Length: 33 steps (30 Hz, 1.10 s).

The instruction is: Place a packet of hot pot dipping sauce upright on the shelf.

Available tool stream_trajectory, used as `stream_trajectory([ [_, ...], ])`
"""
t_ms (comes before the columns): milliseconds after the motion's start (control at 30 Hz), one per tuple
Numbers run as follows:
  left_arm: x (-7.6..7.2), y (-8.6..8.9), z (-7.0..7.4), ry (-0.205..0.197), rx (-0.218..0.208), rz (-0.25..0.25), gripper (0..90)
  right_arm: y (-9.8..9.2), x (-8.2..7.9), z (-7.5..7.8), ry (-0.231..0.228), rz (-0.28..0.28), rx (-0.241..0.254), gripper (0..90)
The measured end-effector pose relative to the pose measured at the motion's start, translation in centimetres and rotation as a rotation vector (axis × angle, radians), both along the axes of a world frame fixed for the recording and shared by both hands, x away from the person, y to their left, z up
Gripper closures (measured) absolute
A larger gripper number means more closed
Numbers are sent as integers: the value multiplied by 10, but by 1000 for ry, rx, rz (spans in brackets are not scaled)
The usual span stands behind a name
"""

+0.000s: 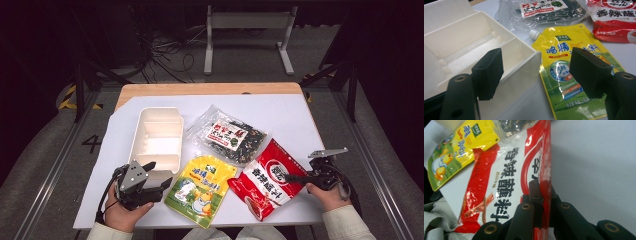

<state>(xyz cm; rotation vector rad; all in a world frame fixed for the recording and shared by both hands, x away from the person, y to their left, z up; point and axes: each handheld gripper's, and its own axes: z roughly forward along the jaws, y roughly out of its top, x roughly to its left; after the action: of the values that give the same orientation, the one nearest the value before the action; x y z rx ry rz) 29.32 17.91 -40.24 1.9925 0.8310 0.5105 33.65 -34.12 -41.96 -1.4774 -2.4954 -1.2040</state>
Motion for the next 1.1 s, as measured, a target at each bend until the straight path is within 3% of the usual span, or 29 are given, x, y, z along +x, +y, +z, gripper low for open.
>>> stream_trajectory([
  [200, 3, 0, 1, 21, -51, -36, 299, -2, -11, 26, -69, 11, -13, 881],
  [533, 7, -2, 2, -8, -65, -55, 324, 12, -31, 71, -227, 70, -33, 882],
  [700, 8, -4, 3, -15, -95, -63, 350, 22, -42, 89, -352, 148, -89, 882],
  [733, 8, -5, 3, -20, -93, -64, 350, 22, -42, 89, -352, 148, -89, 882],
  [767, 8, -7, 2, -23, -82, -63, 364, 24, -45, 93, -385, 168, -103, 883],
  [967, 10, -14, 1, -32, -74, -78, 381, 27, -49, 100, -435, 184, -153, 883],
  [1100, 12, -20, 0, -27, -63, -89, 395, 24, -49, 102, -440, 180, -150, 884],
])
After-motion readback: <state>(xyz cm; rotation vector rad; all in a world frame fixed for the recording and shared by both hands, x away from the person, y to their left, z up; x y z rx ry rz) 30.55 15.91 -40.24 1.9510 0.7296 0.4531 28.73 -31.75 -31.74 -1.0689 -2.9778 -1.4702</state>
